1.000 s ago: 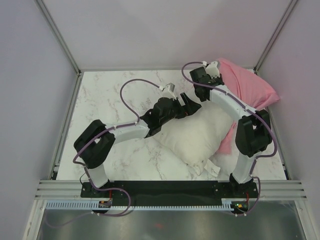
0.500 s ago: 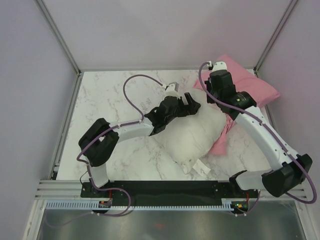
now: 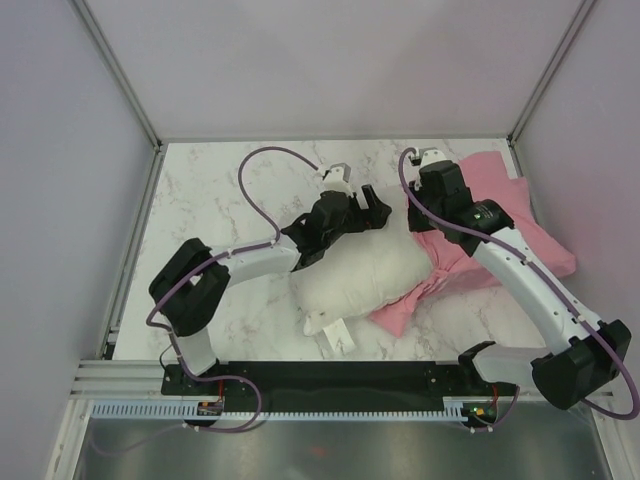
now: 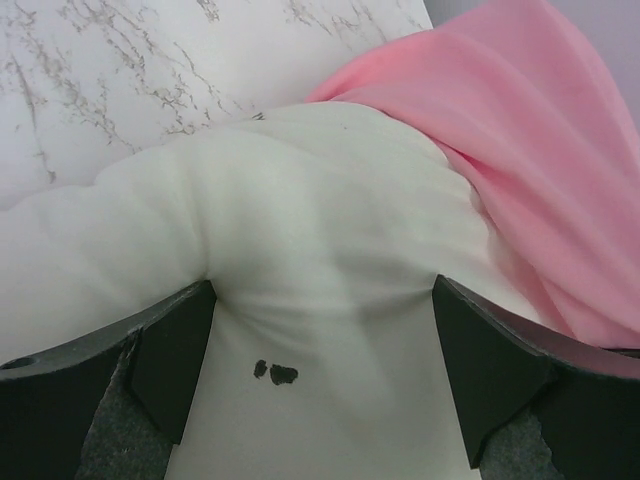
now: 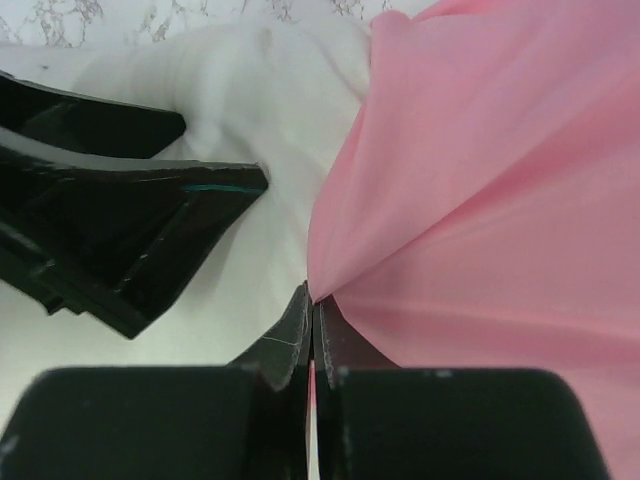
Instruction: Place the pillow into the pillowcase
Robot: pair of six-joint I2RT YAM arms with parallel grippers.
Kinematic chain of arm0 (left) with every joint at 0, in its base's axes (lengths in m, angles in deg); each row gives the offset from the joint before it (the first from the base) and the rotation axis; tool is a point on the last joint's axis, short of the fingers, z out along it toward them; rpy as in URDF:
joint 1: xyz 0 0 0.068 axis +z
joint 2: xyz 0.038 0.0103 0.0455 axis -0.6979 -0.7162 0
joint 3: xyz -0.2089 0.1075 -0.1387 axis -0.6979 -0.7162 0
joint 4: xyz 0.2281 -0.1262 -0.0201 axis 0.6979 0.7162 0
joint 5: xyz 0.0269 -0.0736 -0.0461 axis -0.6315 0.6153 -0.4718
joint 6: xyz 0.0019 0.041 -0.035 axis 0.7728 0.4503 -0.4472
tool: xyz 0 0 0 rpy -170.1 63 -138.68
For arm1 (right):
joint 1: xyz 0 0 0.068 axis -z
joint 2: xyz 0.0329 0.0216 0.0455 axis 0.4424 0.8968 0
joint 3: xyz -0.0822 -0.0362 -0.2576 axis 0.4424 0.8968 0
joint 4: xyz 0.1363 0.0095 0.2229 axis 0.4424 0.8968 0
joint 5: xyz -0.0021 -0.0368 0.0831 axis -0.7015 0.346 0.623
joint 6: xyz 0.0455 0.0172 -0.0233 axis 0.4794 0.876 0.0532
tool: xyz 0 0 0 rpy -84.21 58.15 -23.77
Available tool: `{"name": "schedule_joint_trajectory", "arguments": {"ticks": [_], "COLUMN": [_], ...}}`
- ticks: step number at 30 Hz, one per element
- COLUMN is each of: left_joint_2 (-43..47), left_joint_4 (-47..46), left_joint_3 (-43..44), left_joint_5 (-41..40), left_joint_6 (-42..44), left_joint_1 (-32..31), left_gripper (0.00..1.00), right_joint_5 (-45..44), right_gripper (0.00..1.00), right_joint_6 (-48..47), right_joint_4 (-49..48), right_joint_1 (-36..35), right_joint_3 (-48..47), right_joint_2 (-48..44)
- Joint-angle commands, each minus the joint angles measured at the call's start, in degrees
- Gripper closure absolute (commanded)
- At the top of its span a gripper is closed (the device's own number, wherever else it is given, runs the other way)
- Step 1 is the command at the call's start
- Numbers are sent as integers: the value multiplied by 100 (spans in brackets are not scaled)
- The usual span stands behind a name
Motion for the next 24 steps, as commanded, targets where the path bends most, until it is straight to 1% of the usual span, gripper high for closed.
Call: {"name": "schedule_joint_trajectory", "arguments": {"ticks": [1,2,3,4,6,8,9,11,12,14,15,19,20,24], "left_joint_2": [481,570,675,772,1018,1176,1212,1282,1361,1449,1545,1774,1818,1985], "left_joint_4": [39,-48,-93,-137,-207,-225,-225,-234,-242,-243,-251,-339,-357,-374], "left_joint_3": [-461,-558,-646,-821,-972,-1121,-1156,-1244,-1279,-1385,-1437,-1693,-1745,-1903], "left_joint_5": [-409,-444,-470,-488,-506,-506,-497,-488,-497,-541,-558,-690,-717,-787], "left_joint_6": [407,442,469,521,583,610,627,662,688,715,750,829,838,926], "left_joint_1": [44,44,44,35,35,26,26,26,26,17,17,17,17,17], "left_gripper": [2,2,2,2,2,2,2,2,2,2,2,2,2,2], "right_joint_5": [89,-142,-397,-800,-1136,-1348,-1392,-1663,-1822,-2112,-2487,-3149,-3220,-3948], "right_gripper": [97,94,85,78,65,60,52,45,43,41,40,40,40,40], "right_joint_6": [399,408,399,373,311,267,258,258,241,179,136,12,-14,38], "right_joint_4": [-156,-85,-24,108,223,398,469,522,557,688,750,1075,1093,1356], "right_joint_1": [-132,-140,-141,-141,-149,-184,-211,-342,-404,-632,-728,-1063,-1107,-1186], "right_joint_3": [226,287,314,323,288,148,86,-106,-186,-457,-555,-977,-1012,-1223], "right_joint_2": [-178,-196,-239,-248,-223,-135,-100,-47,32,207,295,831,1050,1657]}}
